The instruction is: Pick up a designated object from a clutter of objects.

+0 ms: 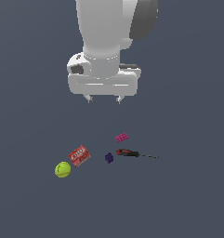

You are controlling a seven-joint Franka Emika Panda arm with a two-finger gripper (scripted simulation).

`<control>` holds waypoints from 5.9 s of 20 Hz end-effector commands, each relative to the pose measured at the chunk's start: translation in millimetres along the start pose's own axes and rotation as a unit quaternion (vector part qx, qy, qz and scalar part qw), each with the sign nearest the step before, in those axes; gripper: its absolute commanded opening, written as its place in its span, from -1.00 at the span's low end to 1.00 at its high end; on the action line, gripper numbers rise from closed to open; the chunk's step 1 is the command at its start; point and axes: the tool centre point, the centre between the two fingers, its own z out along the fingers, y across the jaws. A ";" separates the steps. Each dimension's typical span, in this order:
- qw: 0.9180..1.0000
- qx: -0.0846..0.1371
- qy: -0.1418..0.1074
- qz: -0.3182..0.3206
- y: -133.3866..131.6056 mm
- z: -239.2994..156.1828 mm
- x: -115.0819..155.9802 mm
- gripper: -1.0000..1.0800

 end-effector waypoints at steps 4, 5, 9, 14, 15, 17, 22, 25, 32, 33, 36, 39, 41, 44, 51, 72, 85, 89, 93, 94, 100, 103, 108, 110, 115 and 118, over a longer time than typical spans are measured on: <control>1.000 0.000 -0.002 0.004 3.5 -0.1 -1.6 0.92; 1.000 -0.001 -0.004 0.007 6.1 -0.2 -2.9 0.92; 1.000 -0.002 -0.013 0.023 18.5 -0.7 -9.5 0.92; 1.000 -0.003 -0.014 0.024 19.8 -0.6 -9.9 0.92; 1.000 -0.002 -0.014 0.024 20.3 -0.1 -8.9 0.92; 1.000 -0.002 -0.014 0.022 22.2 1.6 -6.0 0.92; 1.000 -0.001 -0.013 0.013 29.5 9.8 7.5 0.92; 1.000 0.000 -0.013 0.005 36.5 17.7 19.4 0.92; 1.000 0.003 -0.011 -0.023 62.2 48.6 57.1 0.92; 1.000 0.003 -0.010 -0.028 67.0 54.7 63.3 0.92; 0.999 0.004 -0.009 -0.043 81.9 74.1 80.9 0.92; 0.998 0.005 -0.008 -0.058 97.4 95.1 97.0 0.92; 0.998 0.005 -0.007 -0.068 108.0 109.9 106.9 0.92; 0.997 0.006 -0.005 -0.083 124.3 133.3 120.1 0.92; 0.993 0.006 -0.002 -0.114 158.9 185.9 141.6 0.92; 0.990 0.006 -0.001 -0.139 186.5 246.9 151.6 0.92; 0.990 0.006 0.000 -0.140 186.7 282.0 152.4 -1.00; 0.990 0.006 0.000 -0.140 186.7 282.0 152.4 -1.00; 0.990 0.006 0.000 -0.140 186.7 282.0 152.4 -1.00; 0.990 0.006 0.000 -0.140 186.7 282.0 152.4 -1.00; 0.990 0.006 -0.001 -0.140 183.8 280.1 150.1 -1.00; 0.990 0.006 -0.001 -0.140 179.7 276.3 147.2 -1.00; 0.990 0.006 -0.001 -0.140 167.9 265.3 138.9 -1.00; 0.990 0.006 -0.001 -0.140 161.3 259.1 134.2 -1.00; 0.990 0.006 -0.001 -0.140 138.7 238.0 118.3 -1.00; 0.990 0.006 -0.001 -0.140 121.5 221.8 106.2 -1.00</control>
